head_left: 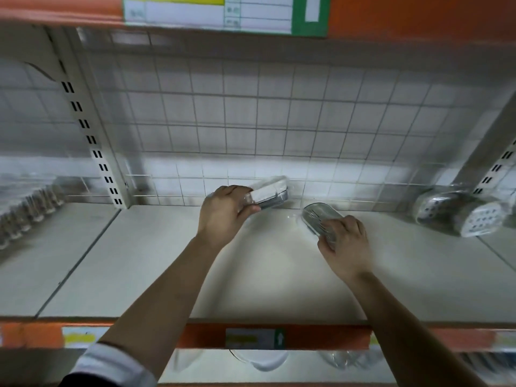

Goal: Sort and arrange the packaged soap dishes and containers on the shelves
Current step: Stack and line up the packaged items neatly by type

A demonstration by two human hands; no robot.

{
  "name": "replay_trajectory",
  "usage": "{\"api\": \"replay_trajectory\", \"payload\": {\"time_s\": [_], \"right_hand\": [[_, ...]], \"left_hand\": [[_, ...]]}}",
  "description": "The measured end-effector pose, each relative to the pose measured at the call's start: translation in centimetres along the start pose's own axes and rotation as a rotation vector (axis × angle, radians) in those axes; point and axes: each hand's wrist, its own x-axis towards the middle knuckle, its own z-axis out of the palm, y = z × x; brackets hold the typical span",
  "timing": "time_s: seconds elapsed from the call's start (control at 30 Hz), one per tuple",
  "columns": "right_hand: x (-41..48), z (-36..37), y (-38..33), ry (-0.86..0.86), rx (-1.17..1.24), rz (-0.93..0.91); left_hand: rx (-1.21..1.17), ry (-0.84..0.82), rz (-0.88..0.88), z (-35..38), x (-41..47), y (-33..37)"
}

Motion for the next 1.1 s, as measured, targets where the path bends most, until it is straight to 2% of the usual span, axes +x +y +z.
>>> {"api": "replay_trajectory", "payload": {"time_s": [0.27, 0.37, 0.53, 0.63, 0.7, 0.8, 0.93, 1.0, 1.1], "right_hand": [[-1.4, -1.3, 2.9, 0.023, -0.036, 0.044], [-1.6, -1.3, 3.0, 0.02, -0.002, 0.053], [-1.6, -1.5, 3.1, -0.029, 0.078, 0.08], [-1.5, -1.5, 3.1, -0.049, 0.11, 0.087], [-1.5, -1.5, 3.1, -0.06, 0.12, 0.095], [-1.4, -1.5, 3.1, -0.072, 0.11, 0.09], [-1.3, -1.3, 3.2, -0.074, 0.101, 0.074], [-1.3, -1.2, 3.3, -0.07, 0.097, 0.068], [-1.3, -1.2, 3.4, -0.081, 0.112, 0.077]], "left_hand": [[-0.223, 0.011, -0.048, 0.9, -0.7, 3.3], [-0.376, 0.023, -0.192, 1.8, -1.2, 5.0], [-0.487, -0.053, -0.54, 4.5, -2.6, 5.8], [-0.625, -0.03, -0.697, 5.2, -3.3, 6.1], [-0.644, 0.0, -0.645, 5.4, -3.6, 6.3], [-0.541, 0.005, -0.509, 5.9, -4.4, 6.0], [-0.507, -0.076, -0.496, 6.6, -5.5, 5.6], [-0.404, -0.114, -0.421, 6.8, -5.7, 5.1], [-0.199, -0.084, -0.272, 6.5, -5.8, 5.2]]}}
